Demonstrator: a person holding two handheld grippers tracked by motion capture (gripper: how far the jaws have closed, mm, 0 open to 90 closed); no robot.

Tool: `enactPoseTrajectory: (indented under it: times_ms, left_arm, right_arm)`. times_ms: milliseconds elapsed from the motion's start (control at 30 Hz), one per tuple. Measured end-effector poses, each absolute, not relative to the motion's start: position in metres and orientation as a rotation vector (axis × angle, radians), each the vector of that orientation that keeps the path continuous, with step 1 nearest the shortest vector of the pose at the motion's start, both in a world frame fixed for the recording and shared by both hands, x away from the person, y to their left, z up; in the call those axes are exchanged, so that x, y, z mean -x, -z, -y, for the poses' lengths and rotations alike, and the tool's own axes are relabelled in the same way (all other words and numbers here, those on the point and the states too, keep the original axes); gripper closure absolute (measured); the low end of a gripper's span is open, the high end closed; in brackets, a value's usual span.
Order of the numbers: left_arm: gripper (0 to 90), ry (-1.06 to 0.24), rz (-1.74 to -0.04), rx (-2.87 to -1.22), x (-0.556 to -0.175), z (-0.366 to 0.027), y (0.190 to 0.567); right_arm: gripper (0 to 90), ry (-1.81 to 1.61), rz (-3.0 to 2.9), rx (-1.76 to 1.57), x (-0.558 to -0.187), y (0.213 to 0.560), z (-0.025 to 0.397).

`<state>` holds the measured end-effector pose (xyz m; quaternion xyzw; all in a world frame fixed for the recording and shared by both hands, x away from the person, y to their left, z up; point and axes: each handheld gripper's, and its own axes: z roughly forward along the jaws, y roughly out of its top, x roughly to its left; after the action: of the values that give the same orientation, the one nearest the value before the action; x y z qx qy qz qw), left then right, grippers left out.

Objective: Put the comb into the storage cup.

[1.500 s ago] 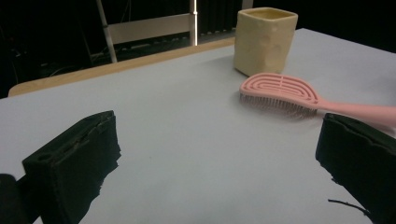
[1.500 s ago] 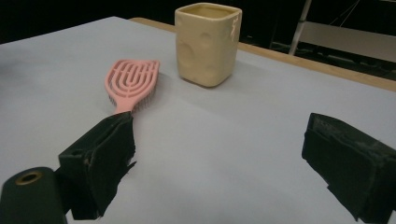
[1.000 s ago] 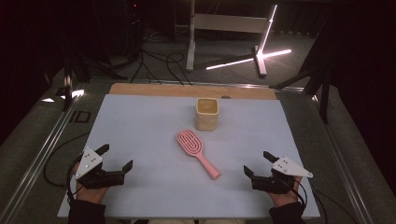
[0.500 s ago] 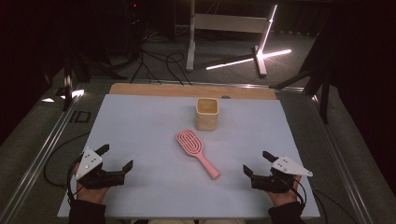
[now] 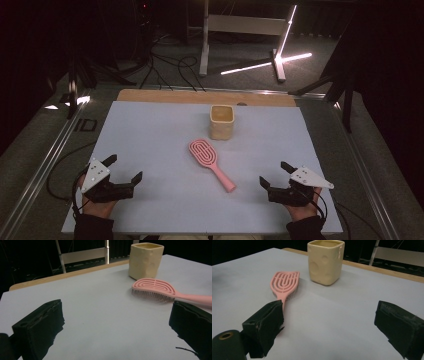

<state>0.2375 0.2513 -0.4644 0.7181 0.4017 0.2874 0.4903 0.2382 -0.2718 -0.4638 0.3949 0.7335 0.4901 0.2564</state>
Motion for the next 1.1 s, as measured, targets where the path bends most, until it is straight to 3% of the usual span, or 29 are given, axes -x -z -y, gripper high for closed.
enactPoseTrajectory:
  times_ms: [1100]
  left_arm:
    - [0.0, -0.778, -0.989, -1.703, -0.234, -0.248, 0.472]
  right_arm:
    - [8.5, -1.326, -2.003, -1.086, -0.249, 0.434, 0.255]
